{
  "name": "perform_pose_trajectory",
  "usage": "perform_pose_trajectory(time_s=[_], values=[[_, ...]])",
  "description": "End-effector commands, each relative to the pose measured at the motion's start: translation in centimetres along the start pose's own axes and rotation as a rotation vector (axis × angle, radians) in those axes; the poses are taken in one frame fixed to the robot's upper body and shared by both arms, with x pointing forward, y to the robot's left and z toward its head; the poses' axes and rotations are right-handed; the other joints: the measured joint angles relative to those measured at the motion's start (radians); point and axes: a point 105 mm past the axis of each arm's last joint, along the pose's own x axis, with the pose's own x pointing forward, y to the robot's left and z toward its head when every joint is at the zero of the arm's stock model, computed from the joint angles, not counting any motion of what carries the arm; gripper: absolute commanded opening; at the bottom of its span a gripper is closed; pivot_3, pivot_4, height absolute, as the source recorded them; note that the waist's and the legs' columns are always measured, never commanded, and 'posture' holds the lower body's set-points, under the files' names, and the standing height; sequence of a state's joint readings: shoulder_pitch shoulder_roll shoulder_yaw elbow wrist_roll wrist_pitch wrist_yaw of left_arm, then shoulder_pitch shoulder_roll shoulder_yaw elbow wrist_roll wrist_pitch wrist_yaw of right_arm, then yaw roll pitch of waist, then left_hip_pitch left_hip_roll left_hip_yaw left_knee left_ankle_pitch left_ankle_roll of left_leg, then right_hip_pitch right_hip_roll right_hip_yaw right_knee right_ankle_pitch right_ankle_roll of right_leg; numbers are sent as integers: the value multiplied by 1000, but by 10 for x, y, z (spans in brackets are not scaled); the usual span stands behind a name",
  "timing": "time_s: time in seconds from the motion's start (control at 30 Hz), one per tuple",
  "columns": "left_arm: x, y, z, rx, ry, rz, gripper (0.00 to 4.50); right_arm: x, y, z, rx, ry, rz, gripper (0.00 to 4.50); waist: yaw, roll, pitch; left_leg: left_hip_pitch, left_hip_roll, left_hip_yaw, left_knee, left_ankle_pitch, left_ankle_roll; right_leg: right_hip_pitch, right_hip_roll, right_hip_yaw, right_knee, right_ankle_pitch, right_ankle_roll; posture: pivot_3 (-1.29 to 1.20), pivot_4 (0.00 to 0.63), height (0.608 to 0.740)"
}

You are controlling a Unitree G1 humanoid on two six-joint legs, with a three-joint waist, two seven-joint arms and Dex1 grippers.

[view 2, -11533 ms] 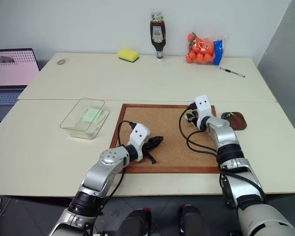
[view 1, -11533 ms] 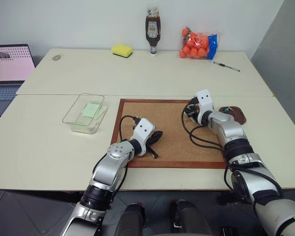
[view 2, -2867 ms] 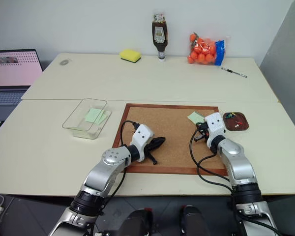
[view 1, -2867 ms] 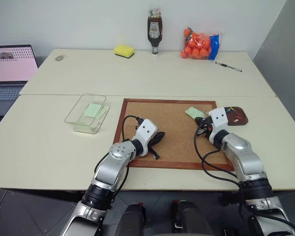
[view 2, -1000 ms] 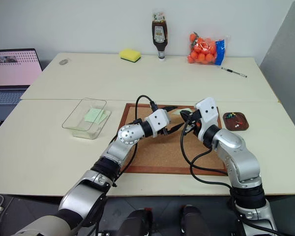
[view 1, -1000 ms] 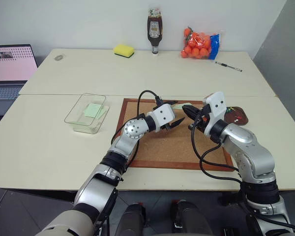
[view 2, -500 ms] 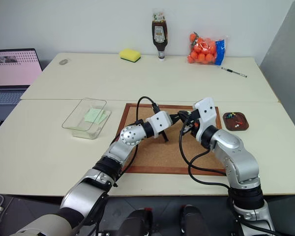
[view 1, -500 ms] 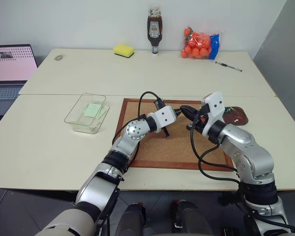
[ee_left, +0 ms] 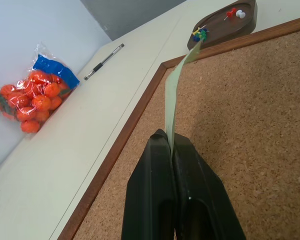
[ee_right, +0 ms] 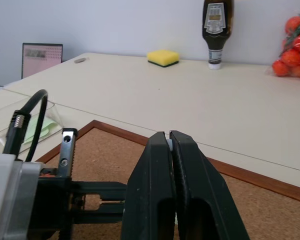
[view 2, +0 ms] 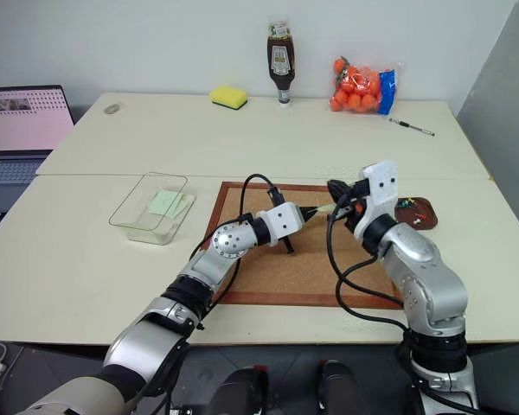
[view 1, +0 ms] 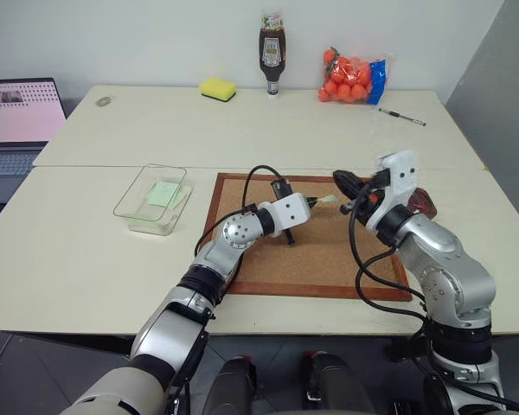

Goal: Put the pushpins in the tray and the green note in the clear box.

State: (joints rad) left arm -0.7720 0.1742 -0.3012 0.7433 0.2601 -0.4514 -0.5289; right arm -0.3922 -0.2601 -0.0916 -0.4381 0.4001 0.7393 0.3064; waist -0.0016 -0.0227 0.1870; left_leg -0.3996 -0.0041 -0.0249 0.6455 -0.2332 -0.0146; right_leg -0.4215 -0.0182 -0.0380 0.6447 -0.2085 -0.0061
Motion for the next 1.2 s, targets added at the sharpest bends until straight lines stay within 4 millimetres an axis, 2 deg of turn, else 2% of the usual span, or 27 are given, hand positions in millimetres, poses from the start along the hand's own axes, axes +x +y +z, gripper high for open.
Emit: perform_pose_trajectory(time_s=[0.03,0.3,0.43,0.57,0.67,0.9,1.2], values=[[2,7,11,42,-45,20,23,-8,-3,16,-4,-61,-25,0,0,0,0,0,0,0,0,0,0,0,0,0,0,0,0,0,150,740],[-3,13,9,-18,-42,63,23,-17,-23,23,-4,-81,-105,0,0,0,0,0,0,0,0,0,0,0,0,0,0,0,0,0,150,740],[-9,19,15,-102,-69,94,23,-45,-83,9,-129,37,-331,0,3,0,0,0,0,0,0,0,0,0,0,0,0,0,0,0,150,740],[-12,24,26,-177,-88,126,23,-58,-122,-12,-164,157,-474,0,2,0,0,0,-1,2,0,0,0,0,-1,1,-1,0,0,0,150,740],[-15,26,31,-207,-90,147,23,-59,-143,-26,-167,206,-529,0,0,0,0,1,-1,2,0,0,0,0,0,2,0,0,0,0,150,740],[-19,26,34,-223,-69,159,23,-40,-168,-43,-133,226,-541,0,-8,0,0,2,0,2,0,0,0,0,2,2,2,0,0,0,150,740],[-23,28,32,-231,-45,178,23,-26,-179,-61,-83,250,-545,0,-1,0,0,1,-1,3,0,0,0,0,1,3,0,0,0,0,150,740]])
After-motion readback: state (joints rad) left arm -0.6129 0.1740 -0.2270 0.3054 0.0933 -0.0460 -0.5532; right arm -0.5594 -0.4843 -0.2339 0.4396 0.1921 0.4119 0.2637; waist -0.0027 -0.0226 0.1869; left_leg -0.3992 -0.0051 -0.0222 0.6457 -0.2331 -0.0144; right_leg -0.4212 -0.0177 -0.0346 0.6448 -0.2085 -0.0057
